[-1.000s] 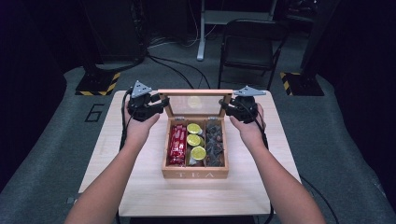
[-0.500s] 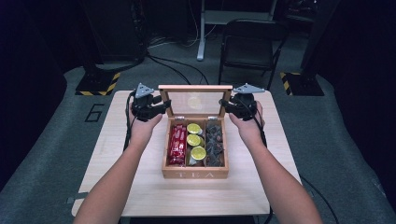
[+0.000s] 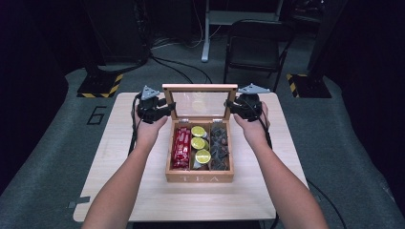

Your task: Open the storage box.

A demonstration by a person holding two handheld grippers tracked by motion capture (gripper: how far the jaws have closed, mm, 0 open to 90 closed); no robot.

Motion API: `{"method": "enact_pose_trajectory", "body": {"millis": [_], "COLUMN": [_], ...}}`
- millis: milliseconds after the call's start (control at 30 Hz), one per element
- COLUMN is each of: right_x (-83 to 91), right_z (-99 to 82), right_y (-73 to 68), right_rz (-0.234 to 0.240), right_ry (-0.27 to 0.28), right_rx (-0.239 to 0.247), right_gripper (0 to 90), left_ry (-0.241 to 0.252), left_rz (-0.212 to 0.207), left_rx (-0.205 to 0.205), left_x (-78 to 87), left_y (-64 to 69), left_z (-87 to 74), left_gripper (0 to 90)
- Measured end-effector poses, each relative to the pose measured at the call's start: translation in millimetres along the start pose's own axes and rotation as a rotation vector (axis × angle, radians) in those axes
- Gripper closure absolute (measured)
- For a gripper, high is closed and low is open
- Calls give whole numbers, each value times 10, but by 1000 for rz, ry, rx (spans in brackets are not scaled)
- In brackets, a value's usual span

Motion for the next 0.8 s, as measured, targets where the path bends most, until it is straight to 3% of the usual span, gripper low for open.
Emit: {"method": "enact_pose_trajectory", "body": {"millis": [400, 800], "right_x": [-58, -87], "right_z": [12, 1], "right_y": [33, 46], "right_rz": [-3, -1], "right_ry": [-2, -5], "right_rx": [-3, -7], "right_gripper": [634, 631], "left_ry": [-2, -20], "left_rz": [10, 48], "left_rx": [14, -1], "left_x": [-75, -146], "left_y": [-27, -57], "left_z": [-16, -53], "left_gripper": [567, 607]}}
Point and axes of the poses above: each handheld gripper's, and its own axes: x roughly backward along the jaws, z roughly out of its top, y roughly to its right, the point moved 10 cm from there along -x, roughly forward along the jaws, and after that the axes turned 3 degrees about z, right-handed, at the moved point
